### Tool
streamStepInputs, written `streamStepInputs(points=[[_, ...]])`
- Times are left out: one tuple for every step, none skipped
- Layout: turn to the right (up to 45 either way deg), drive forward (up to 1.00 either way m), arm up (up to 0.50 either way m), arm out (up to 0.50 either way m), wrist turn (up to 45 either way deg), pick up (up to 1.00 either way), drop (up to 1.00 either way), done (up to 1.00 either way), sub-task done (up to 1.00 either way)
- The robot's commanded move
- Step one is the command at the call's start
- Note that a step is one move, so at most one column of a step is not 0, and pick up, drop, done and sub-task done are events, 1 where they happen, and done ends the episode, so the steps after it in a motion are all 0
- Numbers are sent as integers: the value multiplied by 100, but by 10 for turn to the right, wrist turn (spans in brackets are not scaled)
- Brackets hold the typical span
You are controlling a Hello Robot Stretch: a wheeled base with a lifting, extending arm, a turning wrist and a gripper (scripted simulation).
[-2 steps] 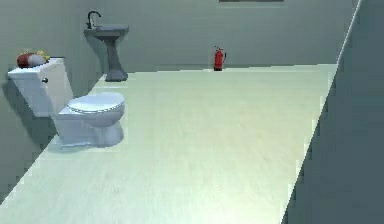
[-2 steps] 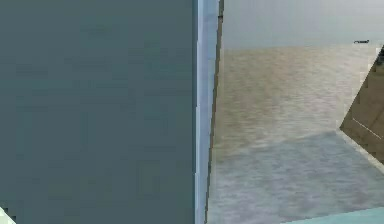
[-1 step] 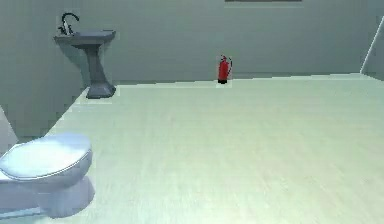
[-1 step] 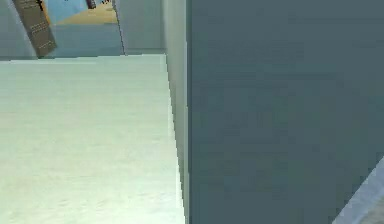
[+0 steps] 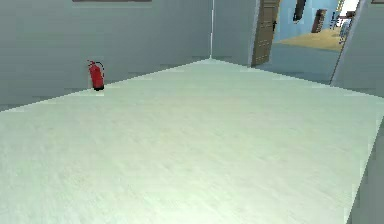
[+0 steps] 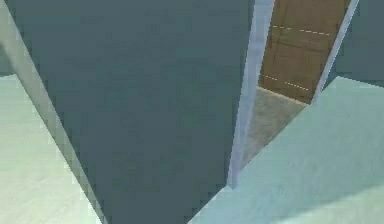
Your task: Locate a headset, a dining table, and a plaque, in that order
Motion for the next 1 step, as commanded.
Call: streamStepInputs(points=[[0,50,0,0,0,0,0,0,0]])
